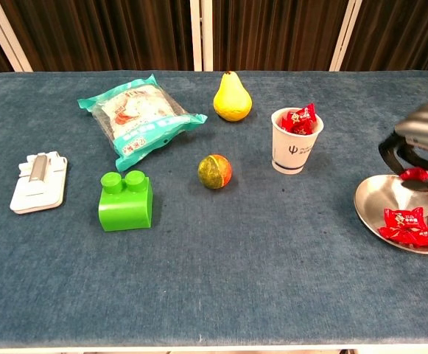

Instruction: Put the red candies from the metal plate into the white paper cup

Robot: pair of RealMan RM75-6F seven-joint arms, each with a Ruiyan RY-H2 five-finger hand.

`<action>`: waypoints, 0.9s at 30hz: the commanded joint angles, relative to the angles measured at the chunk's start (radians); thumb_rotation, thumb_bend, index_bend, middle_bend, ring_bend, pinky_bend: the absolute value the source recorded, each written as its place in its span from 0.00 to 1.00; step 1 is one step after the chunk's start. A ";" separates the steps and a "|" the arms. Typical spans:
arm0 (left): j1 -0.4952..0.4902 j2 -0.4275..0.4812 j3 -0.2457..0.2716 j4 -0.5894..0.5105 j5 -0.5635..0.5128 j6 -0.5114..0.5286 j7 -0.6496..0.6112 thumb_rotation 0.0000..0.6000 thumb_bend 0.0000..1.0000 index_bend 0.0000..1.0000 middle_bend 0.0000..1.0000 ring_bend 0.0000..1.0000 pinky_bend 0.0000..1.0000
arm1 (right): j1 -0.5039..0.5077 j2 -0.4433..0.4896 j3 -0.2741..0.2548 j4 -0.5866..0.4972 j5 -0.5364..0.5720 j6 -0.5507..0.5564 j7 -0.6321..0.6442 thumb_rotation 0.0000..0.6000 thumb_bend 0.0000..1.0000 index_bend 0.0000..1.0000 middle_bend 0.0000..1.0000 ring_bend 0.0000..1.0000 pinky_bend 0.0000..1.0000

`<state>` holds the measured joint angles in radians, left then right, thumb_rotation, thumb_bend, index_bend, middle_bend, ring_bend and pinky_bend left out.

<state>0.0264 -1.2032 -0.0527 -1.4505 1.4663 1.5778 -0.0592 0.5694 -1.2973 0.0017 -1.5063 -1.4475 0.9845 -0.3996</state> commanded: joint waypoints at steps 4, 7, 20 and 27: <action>-0.003 0.004 -0.002 -0.007 0.002 -0.001 0.004 1.00 0.00 0.00 0.03 0.00 0.00 | 0.086 0.047 0.120 -0.123 0.023 -0.009 0.006 1.00 0.51 0.65 0.84 1.00 1.00; -0.004 0.005 -0.002 -0.011 0.002 -0.002 0.007 1.00 0.00 0.00 0.03 0.00 0.00 | 0.143 0.030 0.174 -0.145 0.086 -0.062 -0.018 1.00 0.51 0.65 0.84 1.00 1.00; -0.003 0.002 -0.002 0.001 -0.011 -0.014 0.001 1.00 0.00 0.00 0.03 0.00 0.00 | 0.265 -0.091 0.197 -0.062 0.295 -0.173 -0.111 1.00 0.51 0.58 0.84 1.00 1.00; -0.005 0.000 -0.003 0.004 -0.013 -0.017 0.001 1.00 0.00 0.00 0.03 0.00 0.00 | 0.282 -0.104 0.189 -0.047 0.313 -0.171 -0.100 1.00 0.51 0.52 0.84 1.00 1.00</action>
<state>0.0218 -1.2029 -0.0561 -1.4469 1.4532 1.5609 -0.0583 0.8514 -1.4013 0.1910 -1.5535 -1.1355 0.8133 -0.5000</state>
